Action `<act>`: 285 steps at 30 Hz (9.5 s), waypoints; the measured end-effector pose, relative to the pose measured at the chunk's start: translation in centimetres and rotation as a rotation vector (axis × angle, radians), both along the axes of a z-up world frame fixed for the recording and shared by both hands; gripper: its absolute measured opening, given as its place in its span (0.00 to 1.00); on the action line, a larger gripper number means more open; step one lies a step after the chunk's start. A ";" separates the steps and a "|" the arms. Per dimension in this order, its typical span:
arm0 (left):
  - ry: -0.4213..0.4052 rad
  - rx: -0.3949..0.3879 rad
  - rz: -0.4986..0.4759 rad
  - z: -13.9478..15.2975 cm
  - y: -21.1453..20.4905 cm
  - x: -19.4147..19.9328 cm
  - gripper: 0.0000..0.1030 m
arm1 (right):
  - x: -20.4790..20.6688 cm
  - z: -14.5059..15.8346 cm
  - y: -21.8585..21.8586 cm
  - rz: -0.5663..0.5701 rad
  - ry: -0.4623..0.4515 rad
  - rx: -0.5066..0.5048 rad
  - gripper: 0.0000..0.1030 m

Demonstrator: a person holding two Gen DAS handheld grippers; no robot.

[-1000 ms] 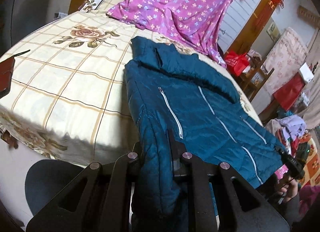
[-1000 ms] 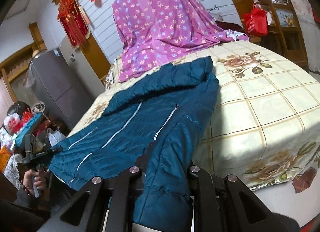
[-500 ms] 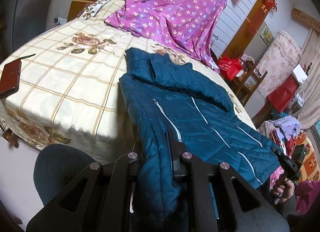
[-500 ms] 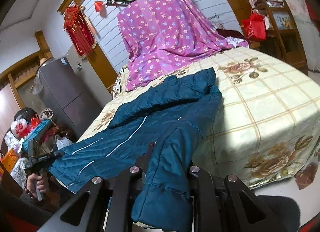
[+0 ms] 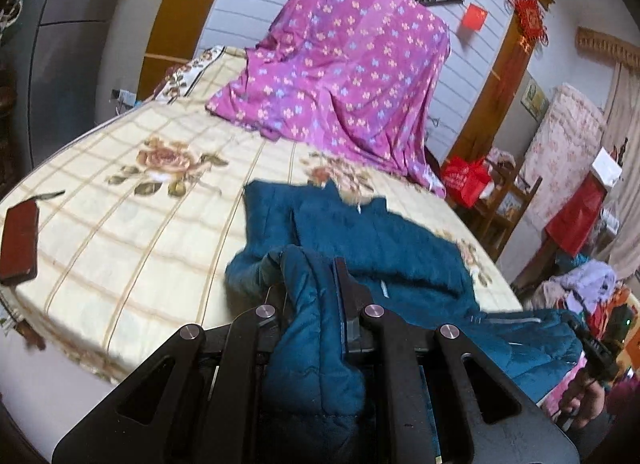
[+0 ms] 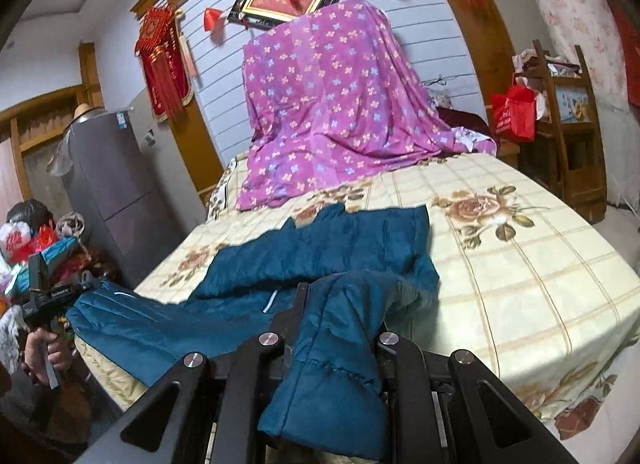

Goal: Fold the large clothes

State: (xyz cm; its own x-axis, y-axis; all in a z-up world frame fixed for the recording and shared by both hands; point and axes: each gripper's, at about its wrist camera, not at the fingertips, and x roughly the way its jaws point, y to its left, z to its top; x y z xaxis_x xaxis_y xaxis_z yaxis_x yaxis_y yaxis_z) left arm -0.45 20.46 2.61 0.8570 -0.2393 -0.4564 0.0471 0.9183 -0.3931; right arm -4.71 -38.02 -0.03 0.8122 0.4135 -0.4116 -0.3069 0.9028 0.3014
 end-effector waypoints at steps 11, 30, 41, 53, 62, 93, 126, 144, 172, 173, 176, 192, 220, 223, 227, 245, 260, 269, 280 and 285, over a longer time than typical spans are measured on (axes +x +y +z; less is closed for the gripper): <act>-0.072 -0.026 0.090 1.5 0.6 5.5 0.11 | 5.1 2.5 1.5 -0.067 -0.079 0.007 0.15; -0.050 0.066 0.209 -0.3 -1.0 25.0 0.11 | 24.6 1.7 4.0 -0.234 -0.082 0.028 0.15; 0.086 0.101 0.260 -7.7 -2.4 35.9 0.11 | 34.1 -4.6 4.2 -0.288 0.029 0.074 0.15; 0.317 0.062 0.211 -13.6 -2.3 41.0 0.22 | 40.1 -10.1 4.4 -0.257 0.225 0.070 0.34; 0.323 0.091 0.224 -10.3 -0.5 40.5 1.00 | 38.7 -9.7 3.0 -0.236 0.246 0.188 0.52; 0.127 0.225 -0.136 -7.6 -12.6 35.0 1.00 | 36.8 -5.3 12.1 -0.043 0.234 -0.326 0.76; 0.464 0.171 0.305 -16.4 -3.3 47.4 1.00 | 51.7 -15.3 10.3 -0.048 0.607 -0.275 1.00; 0.407 0.214 -0.028 -11.9 -9.9 35.5 1.00 | 35.8 -8.7 9.9 0.000 0.382 -0.263 0.99; 0.404 0.159 0.020 -14.6 -10.8 34.7 1.00 | 30.2 -13.2 11.2 -0.097 0.206 -0.287 1.00; 0.406 0.183 0.022 -14.6 -11.0 34.8 1.00 | 30.2 -13.3 11.1 -0.103 0.202 -0.274 1.00; 0.403 0.201 0.028 -14.8 -11.1 34.9 1.00 | 30.5 -13.3 11.2 -0.093 0.222 -0.301 1.00; 0.223 0.261 -0.041 -11.6 -14.7 27.9 1.00 | 27.0 -9.4 11.3 -0.060 0.118 -0.279 1.00; 0.261 0.236 -0.043 -14.9 -15.3 27.9 1.00 | 27.8 -14.4 14.4 -0.015 0.224 -0.396 1.00; 0.266 0.235 -0.041 -14.9 -15.3 27.8 1.00 | 27.9 -14.3 14.3 -0.009 0.239 -0.395 1.00; 0.286 0.235 -0.035 -14.8 -15.3 28.1 1.00 | 28.1 -14.0 14.3 -0.004 0.266 -0.402 1.00; 0.375 0.114 0.180 -10.3 4.3 32.7 0.99 | 29.3 -8.0 4.6 -0.210 0.151 -0.250 1.00; 0.504 0.019 -0.090 -17.3 3.8 36.7 1.00 | 30.9 -10.2 0.3 -0.200 0.259 -0.053 1.00; 0.484 0.074 -0.182 -17.4 3.1 38.6 1.00 | 34.8 -12.7 -1.3 -0.052 0.330 -0.102 1.00; 0.446 0.081 -0.245 -17.6 2.9 40.0 0.97 | 38.9 -17.0 -3.9 0.135 0.471 0.127 1.00; 0.421 0.082 -0.274 -17.6 1.9 39.9 0.73 | 39.3 -17.2 -1.7 0.241 0.450 0.110 1.00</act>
